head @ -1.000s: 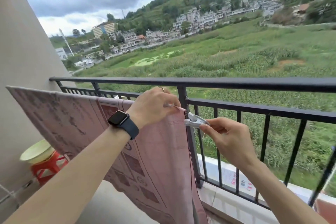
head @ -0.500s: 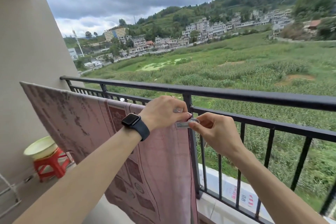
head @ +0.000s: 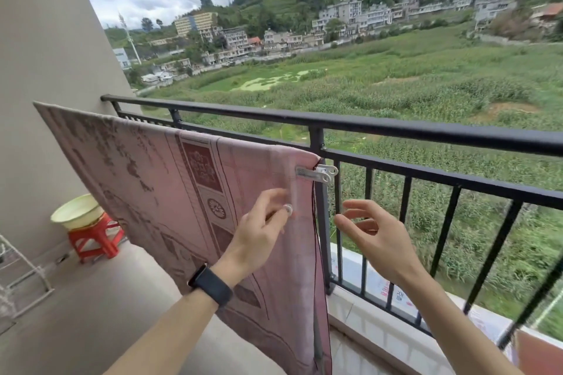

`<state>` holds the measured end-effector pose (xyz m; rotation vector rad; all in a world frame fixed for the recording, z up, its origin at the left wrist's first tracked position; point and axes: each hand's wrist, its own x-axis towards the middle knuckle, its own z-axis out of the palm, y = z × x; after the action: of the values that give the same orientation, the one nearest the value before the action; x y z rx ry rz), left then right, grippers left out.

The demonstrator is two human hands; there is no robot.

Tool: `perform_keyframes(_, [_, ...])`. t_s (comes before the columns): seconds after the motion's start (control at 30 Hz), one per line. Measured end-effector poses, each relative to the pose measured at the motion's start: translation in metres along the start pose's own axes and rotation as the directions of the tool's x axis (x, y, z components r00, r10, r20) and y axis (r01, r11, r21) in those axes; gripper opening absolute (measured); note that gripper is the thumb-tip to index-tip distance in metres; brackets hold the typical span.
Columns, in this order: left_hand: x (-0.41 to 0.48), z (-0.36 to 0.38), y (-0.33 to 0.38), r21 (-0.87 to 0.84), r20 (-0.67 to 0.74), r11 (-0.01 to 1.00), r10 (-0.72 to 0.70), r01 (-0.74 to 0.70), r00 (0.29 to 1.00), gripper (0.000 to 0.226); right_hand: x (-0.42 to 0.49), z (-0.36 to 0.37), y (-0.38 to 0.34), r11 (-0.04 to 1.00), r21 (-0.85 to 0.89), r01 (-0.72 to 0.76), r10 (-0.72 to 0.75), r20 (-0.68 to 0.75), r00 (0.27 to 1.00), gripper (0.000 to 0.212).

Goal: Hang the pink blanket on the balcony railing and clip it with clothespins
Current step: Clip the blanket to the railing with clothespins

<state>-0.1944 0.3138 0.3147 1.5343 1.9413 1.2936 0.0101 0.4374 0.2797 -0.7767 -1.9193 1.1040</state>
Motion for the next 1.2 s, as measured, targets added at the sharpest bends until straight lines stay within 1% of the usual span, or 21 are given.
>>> perform_keyframes(0.1, [-0.029,0.041,-0.034,-0.080,0.224,0.975,-0.184,0.206,0.957,0.047,-0.038,0.014,0.041,0.982,0.124,-0.141,0.120,0.166,0.979,0.045])
perform_keyframes(0.2, [-0.048,0.075,-0.055,-0.067,0.369,0.943,-0.280,0.326,0.886,0.051,-0.068,0.026,0.076,0.943,0.210,-0.259,0.198,0.274,0.941,0.041])
perform_keyframes(0.3, [-0.051,0.090,-0.070,0.023,0.387,0.929,-0.349,0.369,0.853,0.052,-0.084,0.035,0.099,0.926,0.220,-0.307,0.243,0.277,0.930,0.017])
perform_keyframes(0.33, [-0.050,0.091,-0.076,0.043,0.386,0.926,-0.361,0.374,0.849,0.050,-0.087,0.041,0.104,0.917,0.225,-0.328,0.263,0.276,0.925,0.015])
perform_keyframes(0.4, [-0.052,0.099,-0.084,0.053,0.380,0.924,-0.369,0.378,0.848,0.048,-0.097,0.047,0.111,0.916,0.207,-0.345,0.291,0.248,0.924,0.014])
perform_keyframes(0.5, [-0.059,0.118,-0.094,0.070,0.373,0.918,-0.388,0.391,0.843,0.047,-0.113,0.047,0.126,0.915,0.167,-0.368,0.346,0.143,0.927,0.015])
perform_keyframes(0.57, [-0.066,0.131,-0.101,0.089,0.364,0.913,-0.402,0.399,0.840,0.036,-0.125,0.047,0.138,0.914,0.144,-0.380,0.373,0.076,0.925,0.016])
perform_keyframes(0.67, [-0.077,0.151,-0.109,0.159,0.375,0.907,-0.421,0.390,0.826,0.019,-0.150,0.047,0.157,0.921,0.084,-0.380,0.375,0.068,0.925,0.022])
perform_keyframes(0.73, [-0.087,0.169,-0.111,0.239,0.422,0.908,-0.415,0.343,0.806,0.020,-0.172,0.045,0.171,0.899,0.085,-0.429,0.416,0.134,0.899,0.034])
perform_keyframes(0.77, [-0.090,0.177,-0.113,0.283,0.456,0.908,-0.410,0.308,0.790,0.023,-0.182,0.045,0.179,0.886,0.070,-0.458,0.444,0.158,0.882,0.035])
perform_keyframes(0.83, [-0.091,0.190,-0.117,0.411,0.537,0.897,-0.384,0.164,0.751,0.030,-0.196,0.046,0.197,0.864,0.007,-0.504,0.496,0.166,0.852,0.027])
perform_keyframes(0.87, [-0.088,0.196,-0.125,0.497,0.590,0.868,-0.340,0.003,0.732,0.033,-0.201,0.049,0.208,0.854,-0.015,-0.520,0.515,0.161,0.842,0.024])
perform_keyframes(0.9, [-0.082,0.202,-0.132,0.571,0.645,0.790,-0.266,-0.222,0.716,0.035,-0.204,0.050,0.218,0.847,-0.032,-0.530,0.528,0.151,0.835,0.022])
perform_keyframes(0.93, [-0.074,0.207,-0.138,0.603,0.705,0.652,-0.166,-0.459,0.690,0.036,-0.206,0.050,0.227,0.839,-0.049,-0.542,0.543,0.134,0.829,0.022])
perform_keyframes(0.97, [-0.063,0.213,-0.142,0.604,0.754,0.468,-0.072,-0.645,0.653,0.038,-0.209,0.051,0.237,0.827,-0.065,-0.558,0.562,0.106,0.820,0.022])
perform_keyframes(1.0, [-0.051,0.219,-0.144,0.579,0.798,0.291,-0.013,-0.761,0.602,0.040,-0.211,0.051,0.246,0.818,-0.084,-0.569,0.574,0.071,0.816,0.021])
perform_keyframes(1.03, [-0.037,0.225,-0.145,0.542,0.838,0.123,0.000,-0.832,0.546,0.044,-0.212,0.051,0.253,0.808,-0.104,-0.580,0.586,0.040,0.809,0.022])
perform_keyframes(1.07, [-0.023,0.232,-0.148,0.490,0.869,-0.019,-0.062,-0.871,0.491,0.053,-0.213,0.052,0.260,0.796,-0.109,-0.595,0.600,0.016,0.800,0.024])
perform_keyframes(1.1, [-0.009,0.240,-0.155,0.431,0.875,-0.142,-0.176,-0.891,0.452,0.060,-0.213,0.053,0.266,0.784,-0.106,-0.612,0.615,-0.003,0.788,0.026])
perform_keyframes(1.13, [0.003,0.248,-0.161,0.373,0.849,-0.254,-0.295,-0.892,0.439,0.064,-0.213,0.054,0.272,0.772,-0.100,-0.627,0.628,-0.022,0.778,0.028])
perform_keyframes(1.2, [0.025,0.257,-0.166,0.327,0.781,-0.404,-0.393,-0.854,0.485,0.062,-0.211,0.061,0.280,0.759,-0.081,-0.646,0.641,-0.078,0.764,0.028])
